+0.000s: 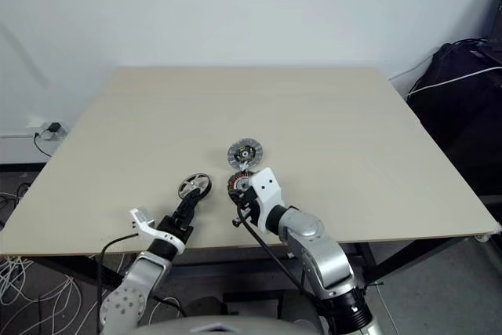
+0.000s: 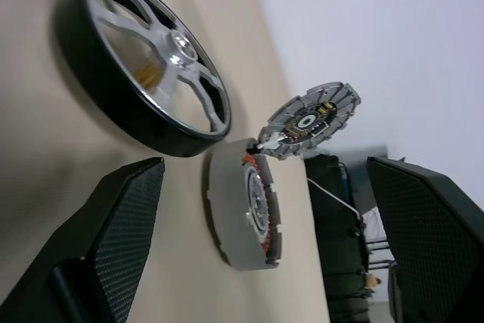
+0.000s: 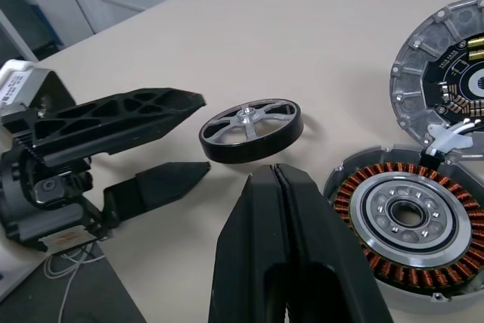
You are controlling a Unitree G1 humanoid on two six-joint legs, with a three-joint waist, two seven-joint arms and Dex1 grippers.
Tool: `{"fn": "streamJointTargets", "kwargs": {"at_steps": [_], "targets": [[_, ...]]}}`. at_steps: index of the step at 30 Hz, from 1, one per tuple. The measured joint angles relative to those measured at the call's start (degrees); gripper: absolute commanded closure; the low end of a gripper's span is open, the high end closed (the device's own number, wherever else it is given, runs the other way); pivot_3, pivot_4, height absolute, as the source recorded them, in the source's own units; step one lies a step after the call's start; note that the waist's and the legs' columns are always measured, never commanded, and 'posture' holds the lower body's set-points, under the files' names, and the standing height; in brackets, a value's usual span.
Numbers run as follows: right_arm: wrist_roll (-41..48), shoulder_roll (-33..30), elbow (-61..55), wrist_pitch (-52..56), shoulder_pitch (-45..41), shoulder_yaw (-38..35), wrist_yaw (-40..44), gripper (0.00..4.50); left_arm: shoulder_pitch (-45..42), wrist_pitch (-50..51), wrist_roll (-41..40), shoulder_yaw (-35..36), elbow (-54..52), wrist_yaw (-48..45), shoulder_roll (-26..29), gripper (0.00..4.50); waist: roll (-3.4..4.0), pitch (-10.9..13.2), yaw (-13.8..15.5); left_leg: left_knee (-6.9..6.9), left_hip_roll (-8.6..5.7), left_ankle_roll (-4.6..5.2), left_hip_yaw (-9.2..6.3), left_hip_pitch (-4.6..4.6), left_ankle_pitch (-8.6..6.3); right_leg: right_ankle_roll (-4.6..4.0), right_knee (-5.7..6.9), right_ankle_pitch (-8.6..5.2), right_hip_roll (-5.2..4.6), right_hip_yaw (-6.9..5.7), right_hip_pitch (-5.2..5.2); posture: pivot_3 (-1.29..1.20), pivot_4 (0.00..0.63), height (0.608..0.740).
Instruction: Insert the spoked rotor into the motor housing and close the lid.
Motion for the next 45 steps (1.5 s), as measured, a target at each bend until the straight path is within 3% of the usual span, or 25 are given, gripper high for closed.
{"fn": "streamJointTargets", "kwargs": {"at_steps": [24,27,38,45], "targets": [[0.3,-0.1,0.0,0.0,-0.7,0.5,-1.2,4.45,-5.2,0.5,-2.7,2.5,6.1,4.3,-0.5,0.0,-0.08,0.0,0.0,0.0,-0.05,-0.08,-0.05,-0.01,0.05,0.0,-0.02,0.01,0.0,0.0,0.05,0.0,0.0,0.74],[0.3,-0.1,0.0,0.0,-0.7,0.5,-1.2,4.5,-5.7,0.2,-2.7,2.6,6.7,4.6,-0.6,0.59,-0.08,0.0,0.0,0.0,-0.05,-0.09,-0.05,-0.01,0.05,0.0,-0.02,0.01,0.0,0.0,0.06,0.0,0.0,0.74],[0.3,-0.1,0.0,0.0,-0.8,0.5,-1.3,4.5,-6.6,-0.5,-2.9,2.6,7.6,4.7,-0.6,4.19,-0.09,-0.1,0.0,0.0,-0.06,-0.09,-0.05,-0.01,0.05,0.0,-0.03,0.0,0.0,0.0,0.06,0.0,0.0,0.74],[0.3,0.0,0.0,-0.1,-0.8,0.5,-1.9,4.5,-7.1,-0.9,-3.5,2.8,7.6,5.3,-0.7,4.21,-0.11,-0.1,0.0,0.0,-0.05,-0.09,-0.06,0.07,0.05,0.0,-0.03,0.01,0.0,0.0,0.14,0.0,0.0,0.74]]}}
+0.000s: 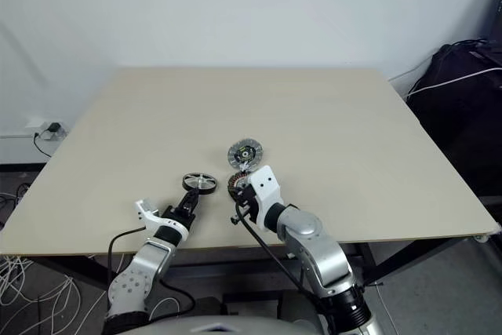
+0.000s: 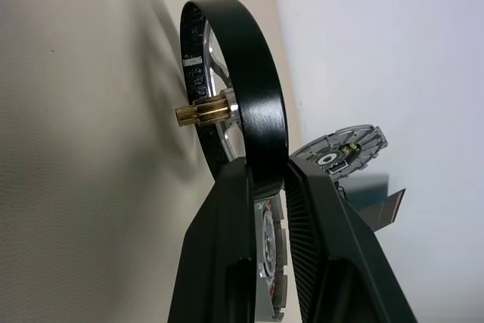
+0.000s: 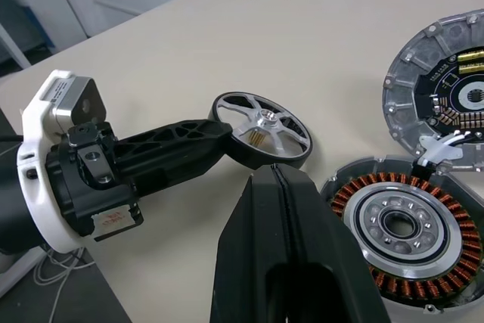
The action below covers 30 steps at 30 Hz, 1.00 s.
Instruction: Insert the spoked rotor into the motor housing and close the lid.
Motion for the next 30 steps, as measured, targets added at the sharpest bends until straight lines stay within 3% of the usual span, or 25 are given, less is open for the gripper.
{"fn": "streamJointTargets", "kwargs": {"at_steps": [12,20,30], "targets": [[0.0,0.0,0.0,0.0,0.0,0.0,-0.3,4.5,0.8,-0.6,-1.5,0.2,-0.7,0.1,0.0,4.21,-0.03,0.0,-0.1,0.0,0.01,0.0,-0.01,0.02,0.0,0.0,-0.01,0.0,0.0,0.0,0.01,0.0,0.0,0.74],[0.0,0.0,0.0,0.0,0.0,0.1,-0.5,4.5,6.7,-0.1,-3.1,-0.7,-9.3,-6.8,0.6,4.21,-0.05,0.0,0.1,0.0,0.0,-0.01,0.0,-0.21,0.0,-0.01,-0.03,-0.01,-0.02,-0.01,-0.2,0.0,0.0,0.74],[2.0,-3.2,-0.6,0.2,1.3,-0.2,1.7,4.5,7.5,8.5,-8.2,-5.9,-11.6,-9.3,0.8,4.21,-0.05,0.0,0.0,0.0,-0.02,0.03,-0.02,-0.2,-0.01,-0.01,-0.03,-0.01,-0.02,0.0,-0.19,0.0,0.0,0.74]]}}
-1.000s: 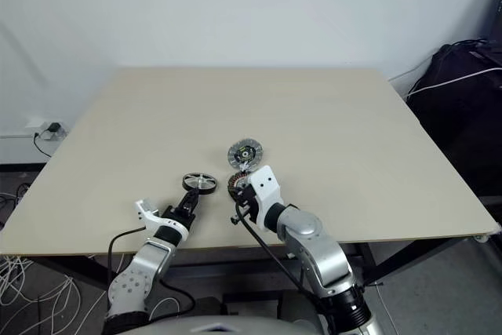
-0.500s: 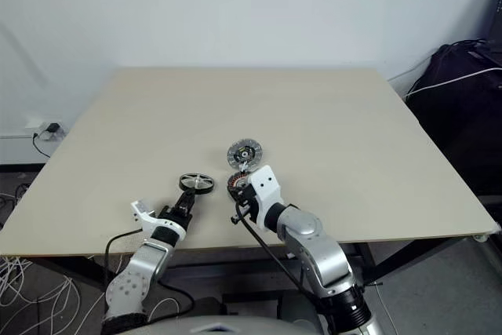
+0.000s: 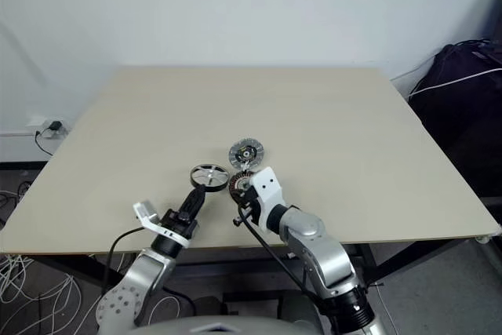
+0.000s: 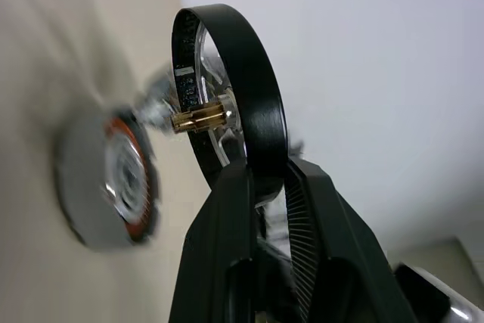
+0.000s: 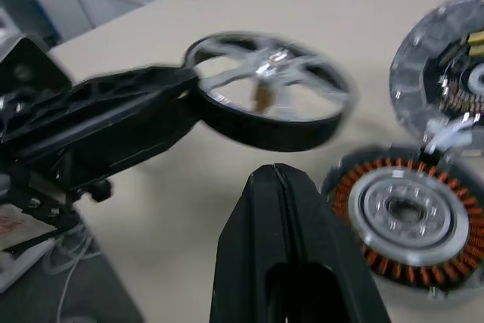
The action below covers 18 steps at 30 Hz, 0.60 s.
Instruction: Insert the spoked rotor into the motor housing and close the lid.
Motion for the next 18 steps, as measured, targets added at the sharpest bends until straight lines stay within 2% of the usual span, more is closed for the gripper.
{"fn": "streamJointTargets", "kwargs": {"at_steps": [9,18], "targets": [[2.6,-4.3,-4.2,2.4,3.8,-1.5,1.6,4.5,-5.6,4.6,0.5,-1.0,4.4,-1.4,0.0,4.21,0.0,0.0,0.0,0.01,-0.02,0.08,-0.04,0.02,-0.04,0.0,0.0,0.0,0.01,-0.01,0.03,0.0,0.0,0.74],[3.3,-5.5,-6.2,3.6,7.0,-2.4,0.2,4.5,-11.1,6.2,5.1,-1.5,12.3,-4.1,-0.5,4.21,-0.02,0.0,0.1,0.02,-0.04,0.07,-0.05,0.0,-0.03,0.0,-0.01,0.0,0.01,-0.01,0.04,0.0,0.0,0.74]]}}
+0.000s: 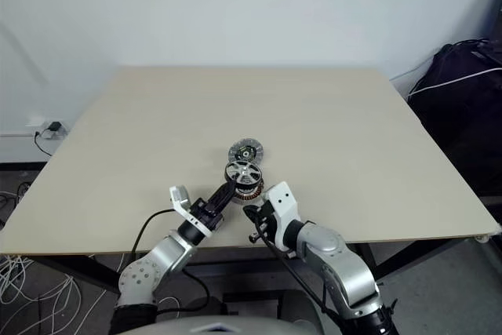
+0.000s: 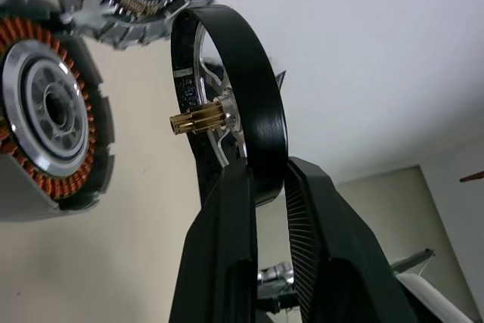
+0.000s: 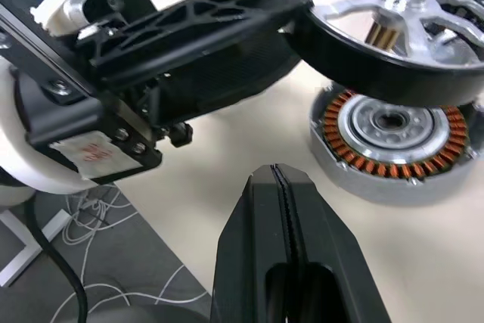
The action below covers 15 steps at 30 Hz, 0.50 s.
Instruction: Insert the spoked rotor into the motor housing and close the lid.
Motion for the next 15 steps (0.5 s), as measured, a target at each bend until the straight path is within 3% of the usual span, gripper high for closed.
{"fn": "streamJointTargets", "kwargs": {"at_steps": [15], "targets": [[0.0,-0.1,-1.4,0.1,0.9,-0.9,-1.9,4.5,-5.1,-2.1,7.3,2.1,9.2,-3.5,-0.2,4.21,0.0,0.0,0.0,0.0,-0.01,0.06,-0.02,-0.02,-0.03,0.0,-0.01,0.0,0.0,0.0,-0.01,0.0,0.0,0.74]]}}
